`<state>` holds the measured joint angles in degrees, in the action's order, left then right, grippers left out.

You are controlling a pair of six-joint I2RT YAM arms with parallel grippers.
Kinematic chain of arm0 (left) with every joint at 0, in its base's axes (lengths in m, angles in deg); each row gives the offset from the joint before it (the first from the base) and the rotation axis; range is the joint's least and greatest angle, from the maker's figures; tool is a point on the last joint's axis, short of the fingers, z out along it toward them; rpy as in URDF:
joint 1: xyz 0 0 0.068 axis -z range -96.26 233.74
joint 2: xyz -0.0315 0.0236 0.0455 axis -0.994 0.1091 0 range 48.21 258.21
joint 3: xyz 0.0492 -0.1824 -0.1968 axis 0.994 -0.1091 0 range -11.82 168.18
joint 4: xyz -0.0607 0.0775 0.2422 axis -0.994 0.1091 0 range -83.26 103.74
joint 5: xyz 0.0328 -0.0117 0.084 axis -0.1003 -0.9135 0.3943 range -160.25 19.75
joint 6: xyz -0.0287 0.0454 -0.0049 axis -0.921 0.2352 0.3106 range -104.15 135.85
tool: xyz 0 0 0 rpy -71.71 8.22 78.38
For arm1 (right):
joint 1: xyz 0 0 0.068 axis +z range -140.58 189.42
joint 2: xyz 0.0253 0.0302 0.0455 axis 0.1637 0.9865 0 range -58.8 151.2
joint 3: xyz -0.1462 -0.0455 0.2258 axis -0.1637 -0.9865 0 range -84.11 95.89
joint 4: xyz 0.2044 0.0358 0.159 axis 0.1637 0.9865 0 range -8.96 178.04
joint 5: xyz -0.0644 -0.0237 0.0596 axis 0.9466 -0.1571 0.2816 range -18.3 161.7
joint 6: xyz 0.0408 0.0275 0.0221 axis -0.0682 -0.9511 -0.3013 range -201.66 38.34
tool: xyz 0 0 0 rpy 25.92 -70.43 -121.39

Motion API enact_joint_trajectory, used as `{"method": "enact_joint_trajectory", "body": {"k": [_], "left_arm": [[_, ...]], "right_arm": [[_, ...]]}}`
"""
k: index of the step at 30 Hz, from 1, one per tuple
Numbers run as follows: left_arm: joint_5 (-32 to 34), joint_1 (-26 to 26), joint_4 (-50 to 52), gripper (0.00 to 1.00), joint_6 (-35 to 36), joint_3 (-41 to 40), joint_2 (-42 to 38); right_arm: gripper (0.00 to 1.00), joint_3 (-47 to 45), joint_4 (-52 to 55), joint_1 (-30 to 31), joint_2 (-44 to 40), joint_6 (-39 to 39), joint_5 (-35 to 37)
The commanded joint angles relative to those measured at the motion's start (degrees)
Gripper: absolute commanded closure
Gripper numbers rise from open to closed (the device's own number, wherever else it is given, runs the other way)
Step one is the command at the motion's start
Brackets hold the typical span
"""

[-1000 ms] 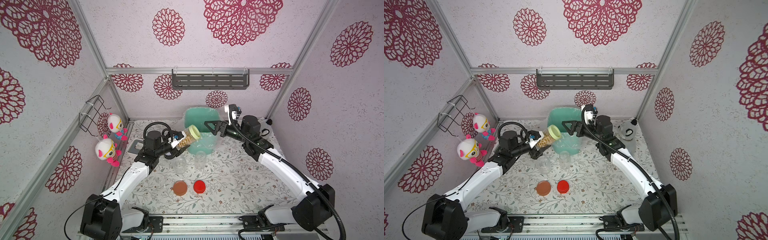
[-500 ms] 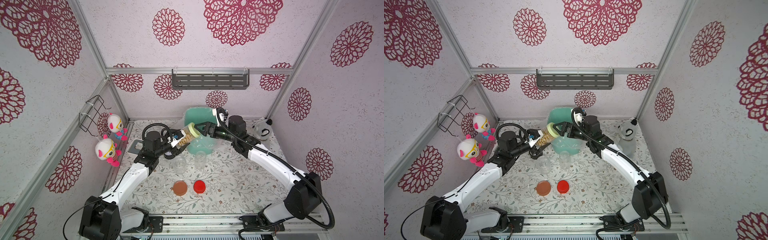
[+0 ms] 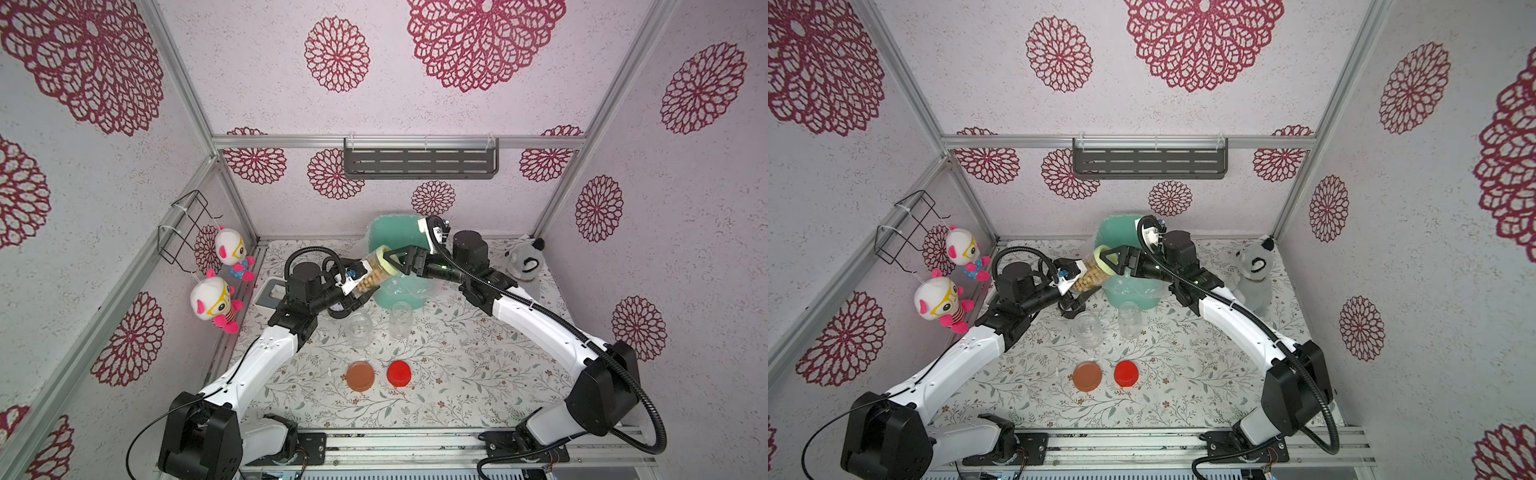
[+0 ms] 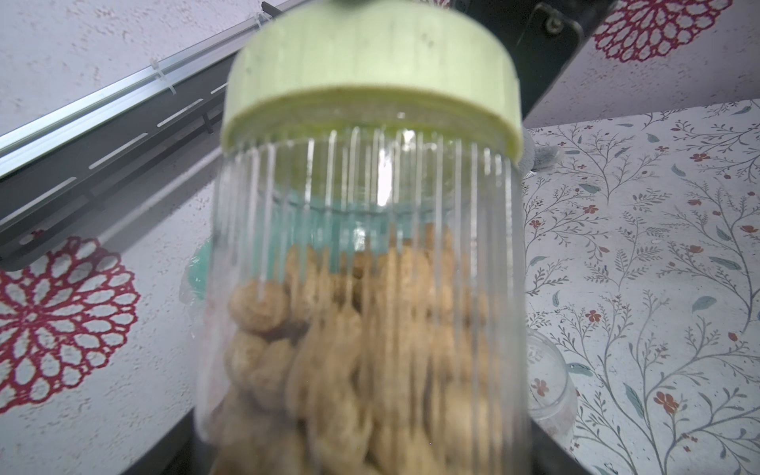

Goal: Empty moldy peanuts from jars
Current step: Unscrew the lid from the jar.

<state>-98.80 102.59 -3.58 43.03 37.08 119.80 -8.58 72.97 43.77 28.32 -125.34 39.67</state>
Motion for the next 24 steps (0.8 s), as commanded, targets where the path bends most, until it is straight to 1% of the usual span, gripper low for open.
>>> {"method": "enact_joint_trajectory", "body": {"k": [1,6,14,19,21,24], "left_arm": [[-0.6,0.4,-6.0,1.0,-0.2,0.8,-2.0],[-0.7,0.3,-5.9,1.0,-0.1,0.9,-2.0],[-1.0,0.4,-5.7,1.0,-0.1,1.0,-2.0],[-1.0,0.3,-5.4,1.0,0.0,1.1,-2.0],[-1.2,0.4,-5.2,1.0,0.0,1.1,-1.9],[-1.5,0.4,-4.9,1.0,-0.1,1.3,-1.9]], "right_arm": [[0.01,2.1,-2.3,0.6,0.1,-0.6,-1.5],[0.01,1.9,-3.7,0.9,0.1,-0.3,-1.9],[0.02,2.0,-2.9,1.1,0.1,1.6,-1.4],[0.14,2.9,0.2,1.2,0.0,4.2,-0.8],[0.22,3.5,2.0,1.2,0.0,5.6,-0.7],[0.31,4.1,4.1,1.1,0.1,7.6,-0.7]]}}
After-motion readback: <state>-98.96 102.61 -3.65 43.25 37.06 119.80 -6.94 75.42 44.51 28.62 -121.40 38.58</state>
